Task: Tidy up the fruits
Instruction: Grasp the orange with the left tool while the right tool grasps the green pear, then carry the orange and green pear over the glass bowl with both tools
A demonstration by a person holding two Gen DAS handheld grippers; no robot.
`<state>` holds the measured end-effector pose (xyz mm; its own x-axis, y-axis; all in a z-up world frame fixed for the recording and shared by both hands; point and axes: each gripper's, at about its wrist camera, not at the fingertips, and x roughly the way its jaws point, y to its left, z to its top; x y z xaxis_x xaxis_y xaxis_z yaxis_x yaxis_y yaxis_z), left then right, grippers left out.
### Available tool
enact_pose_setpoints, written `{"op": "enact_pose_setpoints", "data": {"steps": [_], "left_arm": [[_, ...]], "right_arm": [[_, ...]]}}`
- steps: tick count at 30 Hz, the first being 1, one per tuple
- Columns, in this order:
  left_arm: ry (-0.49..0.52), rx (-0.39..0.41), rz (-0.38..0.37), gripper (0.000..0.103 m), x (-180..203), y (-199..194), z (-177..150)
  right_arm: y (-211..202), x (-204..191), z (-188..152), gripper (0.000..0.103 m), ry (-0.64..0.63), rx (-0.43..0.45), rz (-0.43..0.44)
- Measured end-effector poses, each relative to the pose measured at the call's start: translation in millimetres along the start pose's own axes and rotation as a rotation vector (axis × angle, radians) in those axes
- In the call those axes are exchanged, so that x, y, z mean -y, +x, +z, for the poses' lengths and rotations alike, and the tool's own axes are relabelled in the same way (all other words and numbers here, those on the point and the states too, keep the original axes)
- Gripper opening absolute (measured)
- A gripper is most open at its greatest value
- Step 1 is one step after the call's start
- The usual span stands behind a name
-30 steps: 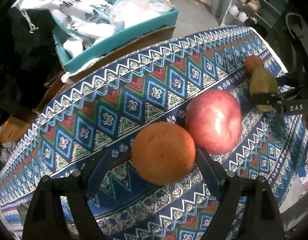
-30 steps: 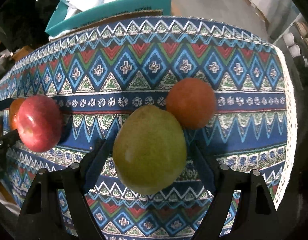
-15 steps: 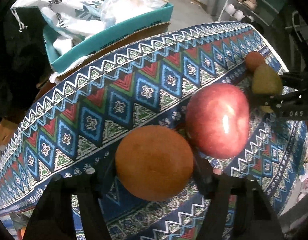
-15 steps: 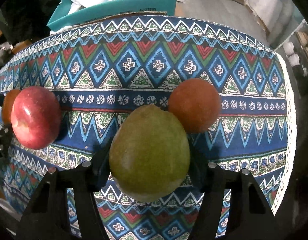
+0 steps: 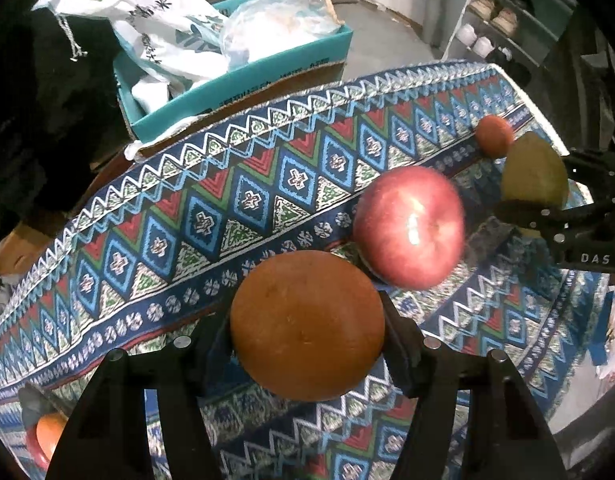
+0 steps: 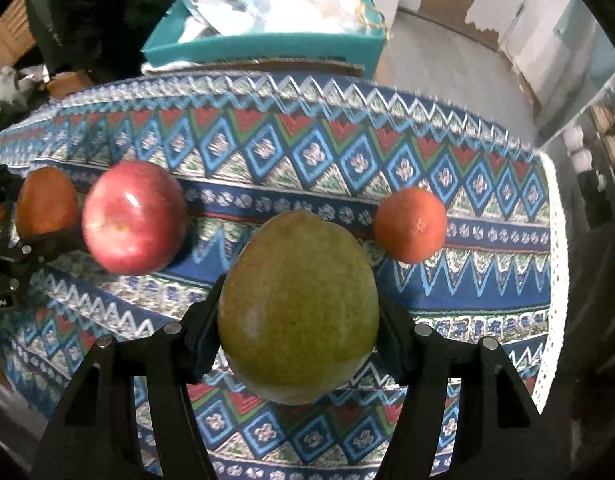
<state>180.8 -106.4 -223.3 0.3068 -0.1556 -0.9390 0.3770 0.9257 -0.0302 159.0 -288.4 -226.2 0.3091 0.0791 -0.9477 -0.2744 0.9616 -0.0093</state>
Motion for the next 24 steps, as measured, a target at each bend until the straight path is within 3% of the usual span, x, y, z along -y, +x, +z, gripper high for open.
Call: {"op": "enact_pose_setpoints", "data": {"steps": [9, 14, 24], "left_arm": [[-0.041, 0.066, 0.014, 0.066, -2.0, -43.2, -7.0], [-0.047, 0.087, 0.015, 0.066, 1.0, -63.1, -12.8], [-0.057, 0.167, -0.027, 0.066, 13.2, -114.5, -23.5]], "right_arm": [[-49.5, -26.9, -6.5, 0.065, -0.031, 0.088, 0.012], [-69.5, -14.4, 11.0, 0.065, -0.053, 0.129, 0.018], [-112.8, -21.4, 5.4, 0.065, -0.057, 0.205, 0.029]]}}
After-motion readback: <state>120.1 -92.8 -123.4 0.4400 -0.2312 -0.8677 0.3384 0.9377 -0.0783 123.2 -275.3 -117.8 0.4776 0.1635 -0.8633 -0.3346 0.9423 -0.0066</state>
